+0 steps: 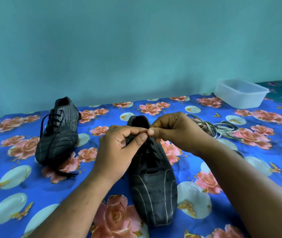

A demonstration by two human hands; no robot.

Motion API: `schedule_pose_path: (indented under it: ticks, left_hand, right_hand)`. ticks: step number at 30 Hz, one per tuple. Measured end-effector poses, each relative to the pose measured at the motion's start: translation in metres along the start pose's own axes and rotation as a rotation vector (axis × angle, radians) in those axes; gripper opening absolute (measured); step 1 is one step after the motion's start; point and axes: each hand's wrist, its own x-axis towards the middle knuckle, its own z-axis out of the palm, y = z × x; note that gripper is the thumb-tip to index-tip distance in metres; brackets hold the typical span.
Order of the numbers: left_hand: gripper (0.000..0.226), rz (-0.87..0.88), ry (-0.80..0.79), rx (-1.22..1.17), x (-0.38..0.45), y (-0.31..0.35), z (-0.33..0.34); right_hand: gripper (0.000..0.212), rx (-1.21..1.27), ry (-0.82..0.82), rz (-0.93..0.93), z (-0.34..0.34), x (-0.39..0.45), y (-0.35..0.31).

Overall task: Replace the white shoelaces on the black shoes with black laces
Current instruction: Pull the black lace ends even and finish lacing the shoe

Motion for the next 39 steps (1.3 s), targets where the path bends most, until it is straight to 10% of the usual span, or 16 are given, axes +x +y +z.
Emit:
schedule_pose_path:
  ticks: [23, 39]
  left_hand:
    - [0.012, 0.236, 0.082, 0.306, 0.003, -0.001, 0.009]
    - [0.011, 0.03, 0.087, 0.342, 0.003, 0.002, 0.01]
  right_hand:
    - [0.013, 0.005, -0.033, 0.024, -0.011, 0.001, 0.012]
    - [0.023, -0.333, -0.078, 0.022, -0.005, 0.005, 0.025]
